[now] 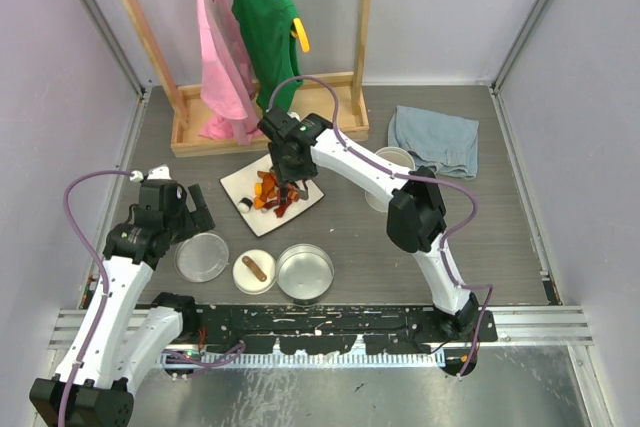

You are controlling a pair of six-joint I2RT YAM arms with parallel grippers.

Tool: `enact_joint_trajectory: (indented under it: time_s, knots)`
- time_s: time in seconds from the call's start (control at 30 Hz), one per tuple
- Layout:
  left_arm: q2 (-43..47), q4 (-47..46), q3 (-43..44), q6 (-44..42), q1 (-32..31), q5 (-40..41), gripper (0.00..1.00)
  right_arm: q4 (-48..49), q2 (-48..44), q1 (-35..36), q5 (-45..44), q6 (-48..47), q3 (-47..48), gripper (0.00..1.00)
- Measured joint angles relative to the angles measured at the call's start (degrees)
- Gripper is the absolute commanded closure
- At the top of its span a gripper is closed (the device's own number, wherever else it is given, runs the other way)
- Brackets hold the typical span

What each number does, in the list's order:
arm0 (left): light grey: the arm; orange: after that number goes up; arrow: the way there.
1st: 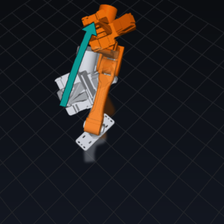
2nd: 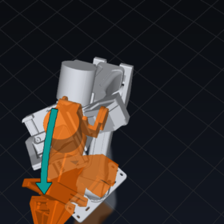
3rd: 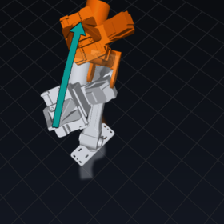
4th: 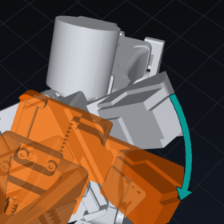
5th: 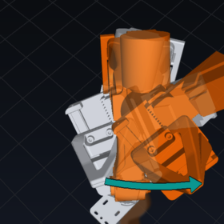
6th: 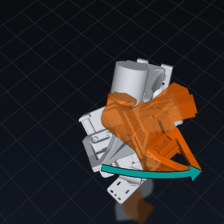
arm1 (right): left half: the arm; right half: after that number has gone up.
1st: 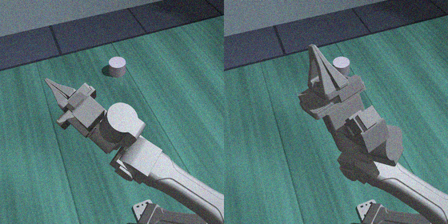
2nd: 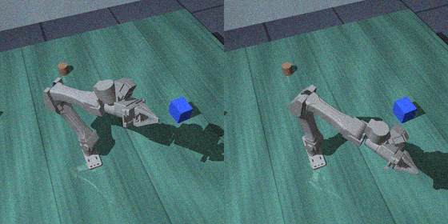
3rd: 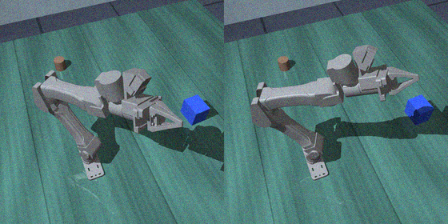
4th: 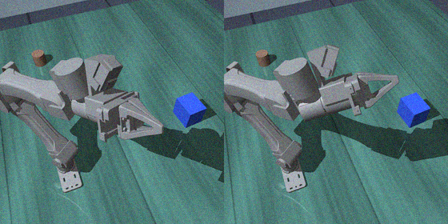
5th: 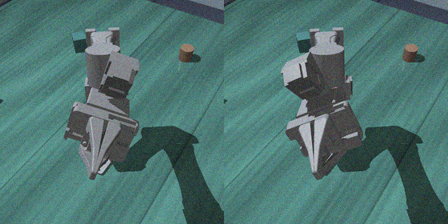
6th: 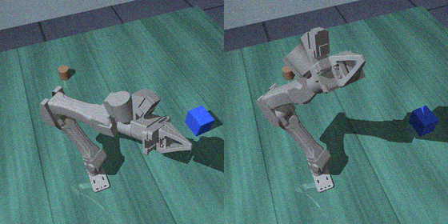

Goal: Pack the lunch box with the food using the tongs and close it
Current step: Pick up the fake food from the plate.

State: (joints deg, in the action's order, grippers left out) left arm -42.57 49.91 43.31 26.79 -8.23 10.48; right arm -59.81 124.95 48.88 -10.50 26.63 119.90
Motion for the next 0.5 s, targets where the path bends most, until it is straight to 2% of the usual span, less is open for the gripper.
enact_joint_trajectory:
  time_s: [0.27, 0.5]
  knots:
    - [0.00, 0.00, 0.00, 0.00, 0.00, 0.00, 0.00, -1.09, 1.36, 0.00, 0.04, -0.57, 0.57, 0.47]
    - [0.00, 0.00, 0.00, 0.00, 0.00, 0.00, 0.00, -1.49, 1.73, 0.02, 0.07, -0.61, 0.59, 0.54]
